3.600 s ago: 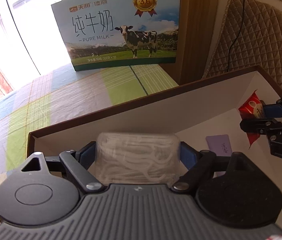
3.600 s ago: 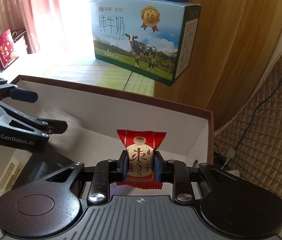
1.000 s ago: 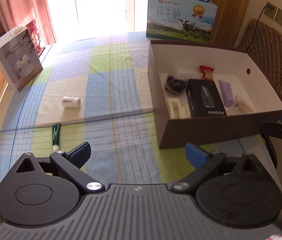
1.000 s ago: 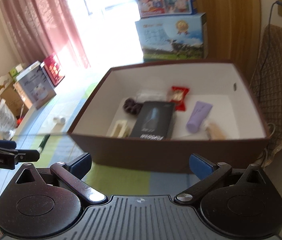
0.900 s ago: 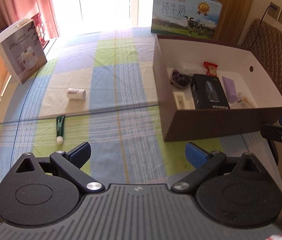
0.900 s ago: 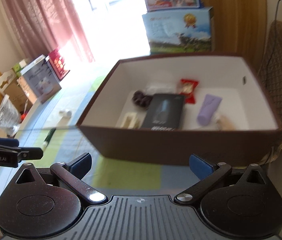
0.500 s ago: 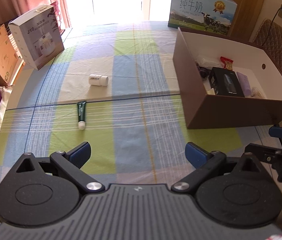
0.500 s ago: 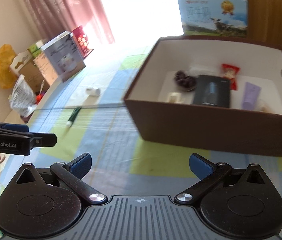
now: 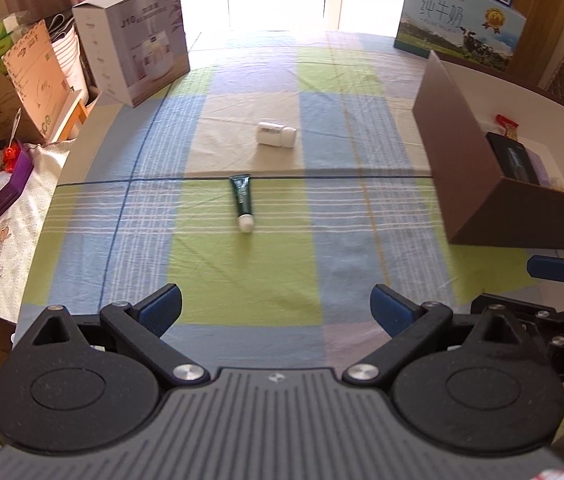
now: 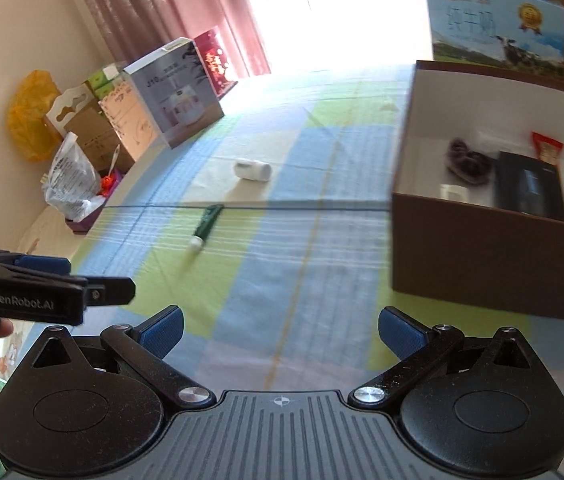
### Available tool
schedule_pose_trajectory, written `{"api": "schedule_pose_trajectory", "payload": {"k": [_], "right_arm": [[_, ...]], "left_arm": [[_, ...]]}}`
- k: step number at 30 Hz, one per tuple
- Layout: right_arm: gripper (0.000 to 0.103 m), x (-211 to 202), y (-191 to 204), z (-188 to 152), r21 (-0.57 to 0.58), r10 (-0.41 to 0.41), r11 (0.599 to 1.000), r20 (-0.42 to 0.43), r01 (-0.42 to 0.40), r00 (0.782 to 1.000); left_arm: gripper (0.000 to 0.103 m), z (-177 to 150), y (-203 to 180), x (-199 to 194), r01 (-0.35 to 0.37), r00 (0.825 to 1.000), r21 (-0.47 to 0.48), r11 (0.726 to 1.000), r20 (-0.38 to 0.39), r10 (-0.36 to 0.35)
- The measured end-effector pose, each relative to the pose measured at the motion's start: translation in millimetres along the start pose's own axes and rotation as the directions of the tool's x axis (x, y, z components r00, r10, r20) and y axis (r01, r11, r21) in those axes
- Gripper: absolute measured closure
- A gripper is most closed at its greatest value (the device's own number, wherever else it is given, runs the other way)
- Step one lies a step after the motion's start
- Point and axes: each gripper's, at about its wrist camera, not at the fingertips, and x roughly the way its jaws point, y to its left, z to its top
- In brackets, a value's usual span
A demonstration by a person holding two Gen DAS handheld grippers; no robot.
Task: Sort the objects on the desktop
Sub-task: 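Grasp the green lip gel tube with the left tool while the right tool grasps the white pill bottle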
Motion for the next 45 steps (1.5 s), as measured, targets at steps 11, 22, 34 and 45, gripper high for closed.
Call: {"api": "schedule_pose_trajectory", "payload": {"k": [11,22,34,45], "right_arm": [[0.028,48.5,23.4,24.8,-0.006,-0.028,1.000,0.056,0.029,0.998],[0.044,88.5,18.5,53.2,0.011,-0.090,0.996,0.048,0.090,0.995],[0.045,123.1,10.6,77.0,0.002,-0.126,0.992,0.021,0.126,0.992],[0.053,163.1,20.4,95.2,-0.082,-0.083,0.993,-0.002,0.083,0.997]], "left_arm": [[0.009,12.8,34.9,32.5,-0.024,1.000,0.019,1.000,0.008,0.024],[0.027,47.8,46.4,84.0,0.010,1.000,0.062,0.998,0.000,-0.010],[0.070,70.4,44.2,151.2,0.069,0.995,0.101,0.992,-0.079,-0.062],[0.089,72.0,65.9,161.0,0.055,0.996,0.095,0.994,-0.081,-0.047]]}}
